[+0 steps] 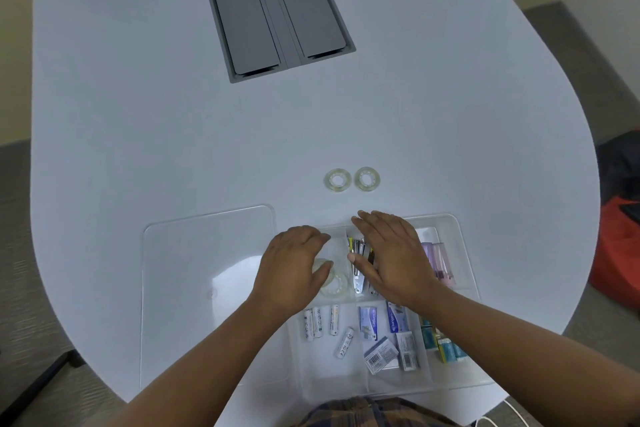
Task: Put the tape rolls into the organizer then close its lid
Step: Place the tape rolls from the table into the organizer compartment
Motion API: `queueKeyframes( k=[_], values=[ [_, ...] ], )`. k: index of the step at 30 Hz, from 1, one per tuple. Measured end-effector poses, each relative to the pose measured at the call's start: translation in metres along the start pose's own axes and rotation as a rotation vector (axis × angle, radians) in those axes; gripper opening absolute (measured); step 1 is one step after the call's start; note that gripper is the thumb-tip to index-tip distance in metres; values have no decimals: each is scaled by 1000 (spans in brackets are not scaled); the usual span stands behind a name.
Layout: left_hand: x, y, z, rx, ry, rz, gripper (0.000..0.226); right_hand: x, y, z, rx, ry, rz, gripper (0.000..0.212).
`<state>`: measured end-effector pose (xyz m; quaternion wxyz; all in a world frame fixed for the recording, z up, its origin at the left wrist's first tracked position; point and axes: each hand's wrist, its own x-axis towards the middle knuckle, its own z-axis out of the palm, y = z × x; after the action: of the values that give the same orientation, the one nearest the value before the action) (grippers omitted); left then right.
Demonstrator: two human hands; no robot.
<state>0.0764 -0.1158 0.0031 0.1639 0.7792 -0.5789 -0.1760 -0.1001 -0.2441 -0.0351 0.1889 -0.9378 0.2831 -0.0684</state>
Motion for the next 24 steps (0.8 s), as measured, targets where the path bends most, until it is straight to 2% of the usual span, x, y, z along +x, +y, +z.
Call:
queueKeyframes(
  k=[2,6,10,16,20,24],
  values=[
    [0,-7,0,-34,63,-41,40,17,0,-8,53,43,31,49],
    [-2,-24,3,-72,139,-145,47,61,12,-22,86,21,126,37],
    [-2,-32,9,-67,49,-197,63,97,30,-25,44,-75,242,40],
    [-3,-33,21,-101,-53,-251,76,120,45,-14,-121,-216,295,54],
    [-8,-36,21,-126,-51,-273,79,124,43,-16,-125,-178,322,48],
    [-13,-41,22,-138,-73,-316,79,112,22,-29,42,-57,308,45]
  ],
)
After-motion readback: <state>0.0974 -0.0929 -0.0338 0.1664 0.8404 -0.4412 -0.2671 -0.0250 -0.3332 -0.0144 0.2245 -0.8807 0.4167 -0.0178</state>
